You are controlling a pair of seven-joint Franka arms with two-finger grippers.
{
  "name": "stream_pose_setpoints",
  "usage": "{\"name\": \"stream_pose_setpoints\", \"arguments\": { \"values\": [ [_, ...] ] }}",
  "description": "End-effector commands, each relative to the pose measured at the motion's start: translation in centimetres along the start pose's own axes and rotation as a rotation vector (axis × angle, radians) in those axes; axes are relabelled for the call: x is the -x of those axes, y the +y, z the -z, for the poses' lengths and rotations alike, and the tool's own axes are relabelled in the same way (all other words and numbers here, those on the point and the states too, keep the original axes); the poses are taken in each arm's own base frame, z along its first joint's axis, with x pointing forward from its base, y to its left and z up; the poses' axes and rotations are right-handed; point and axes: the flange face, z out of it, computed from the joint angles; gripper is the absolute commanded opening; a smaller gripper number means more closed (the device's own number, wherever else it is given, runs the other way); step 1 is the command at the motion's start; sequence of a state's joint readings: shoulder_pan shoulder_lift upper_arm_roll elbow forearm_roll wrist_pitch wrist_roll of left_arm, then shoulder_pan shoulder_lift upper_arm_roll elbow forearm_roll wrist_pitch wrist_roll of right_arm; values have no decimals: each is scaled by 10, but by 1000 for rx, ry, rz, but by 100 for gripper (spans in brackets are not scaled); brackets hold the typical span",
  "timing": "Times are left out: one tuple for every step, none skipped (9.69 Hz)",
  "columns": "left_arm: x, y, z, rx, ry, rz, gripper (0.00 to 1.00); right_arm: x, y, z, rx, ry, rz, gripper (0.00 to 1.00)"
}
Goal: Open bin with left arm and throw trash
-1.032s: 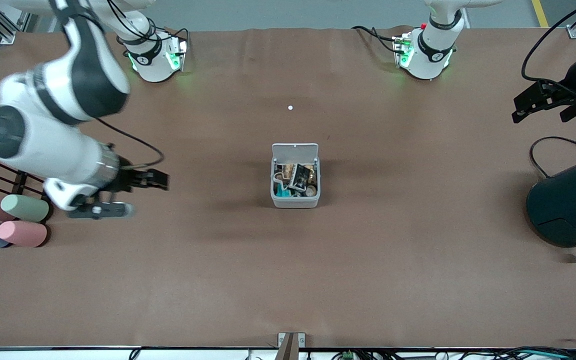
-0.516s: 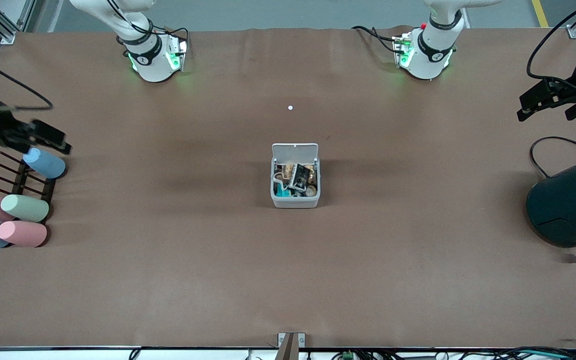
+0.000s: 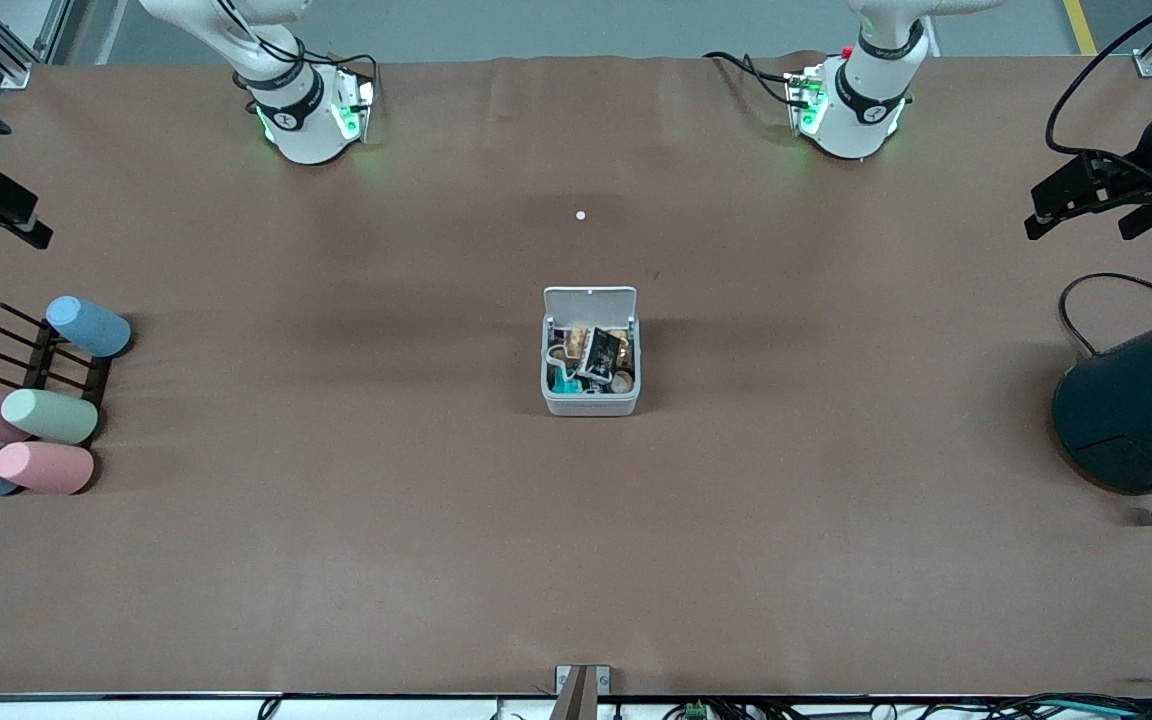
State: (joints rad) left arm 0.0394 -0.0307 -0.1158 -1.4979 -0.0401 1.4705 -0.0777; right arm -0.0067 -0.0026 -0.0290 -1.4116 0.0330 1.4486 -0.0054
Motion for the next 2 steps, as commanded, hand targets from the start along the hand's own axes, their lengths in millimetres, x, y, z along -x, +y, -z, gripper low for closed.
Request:
{"name": "stream_pose_setpoints", "arguments": {
  "values": [
    [4,0,4,11,-6,3,100,4,3,-20,-5,-41,27,100],
    [4,0,2,9,-9,3,100,5,2,-24,-7,-44,29,100]
  ]
}}
